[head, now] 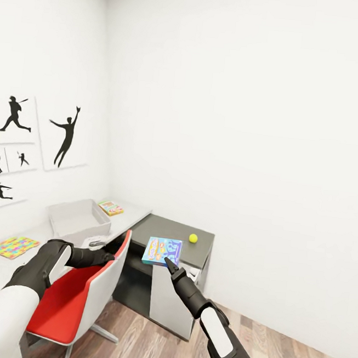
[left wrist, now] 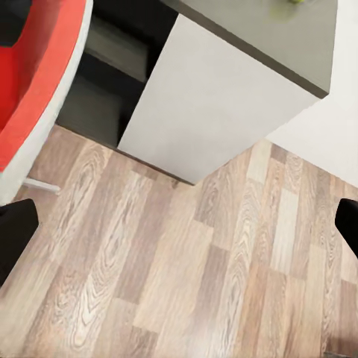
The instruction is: Put all the toys in the child's room - the three board games (two on the bed and one on the table), the two jigsaw puzzles on the table, and the tennis ball on the table - inside the toy box on the table in the child's room.
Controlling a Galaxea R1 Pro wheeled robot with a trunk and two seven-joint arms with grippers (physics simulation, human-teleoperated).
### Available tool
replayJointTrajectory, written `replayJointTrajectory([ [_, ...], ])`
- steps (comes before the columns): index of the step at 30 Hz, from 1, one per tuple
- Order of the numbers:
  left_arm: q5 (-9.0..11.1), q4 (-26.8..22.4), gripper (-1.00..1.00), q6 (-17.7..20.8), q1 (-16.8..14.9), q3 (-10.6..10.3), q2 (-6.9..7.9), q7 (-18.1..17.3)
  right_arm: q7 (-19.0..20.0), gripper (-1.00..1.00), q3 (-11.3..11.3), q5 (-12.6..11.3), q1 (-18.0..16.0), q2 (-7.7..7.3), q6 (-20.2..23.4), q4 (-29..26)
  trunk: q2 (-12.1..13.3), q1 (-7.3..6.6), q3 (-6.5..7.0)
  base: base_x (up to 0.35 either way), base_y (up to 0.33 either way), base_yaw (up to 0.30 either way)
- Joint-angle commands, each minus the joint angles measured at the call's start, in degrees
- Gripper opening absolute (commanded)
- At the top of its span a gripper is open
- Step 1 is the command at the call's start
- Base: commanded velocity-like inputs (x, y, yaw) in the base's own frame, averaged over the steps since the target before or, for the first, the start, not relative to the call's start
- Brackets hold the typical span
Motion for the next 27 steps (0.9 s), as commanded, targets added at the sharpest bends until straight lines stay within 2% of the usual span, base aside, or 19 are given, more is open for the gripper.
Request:
replayJointTrajectory([
  [1, 0.4, 0.0, 1.0, 0.4, 0.0, 0.1, 0.0, 0.1, 0.1, -1.0, 0.0, -0.7, 0.0, 0.0, 0.4, 0.0, 0.0, 0.02, 0.01, 0.0, 0.0, 0.267],
  [7, 0.5, 0.0, 1.0, 0.4, 0.0, 0.1, 0.0, 0.1, 0.0, -1.0, 0.2, -0.6, 0.0, 0.01, 0.5, 0.0, 0.0, 0.02, 0.1, 0.0, 0.0, 0.181],
  [21, 0.4, 0.0, 1.0, 0.4, 0.0, 0.1, 0.0, 0.1, 0.0, -1.0, 0.3, -0.6, 0.0, 0.17, 0.4, 0.0, 0.0, 0.02, 0.12, 0.0, 0.0, 0.021],
  [27, 0.5, 0.0, 1.0, 0.4, 0.0, 0.1, 0.0, 0.1, 0.0, -1.0, 0.4, -0.6, 0.0, 0.18, 0.5, 0.0, 0.0, 0.02, 0.32, 0.0, 0.0, 0.19],
])
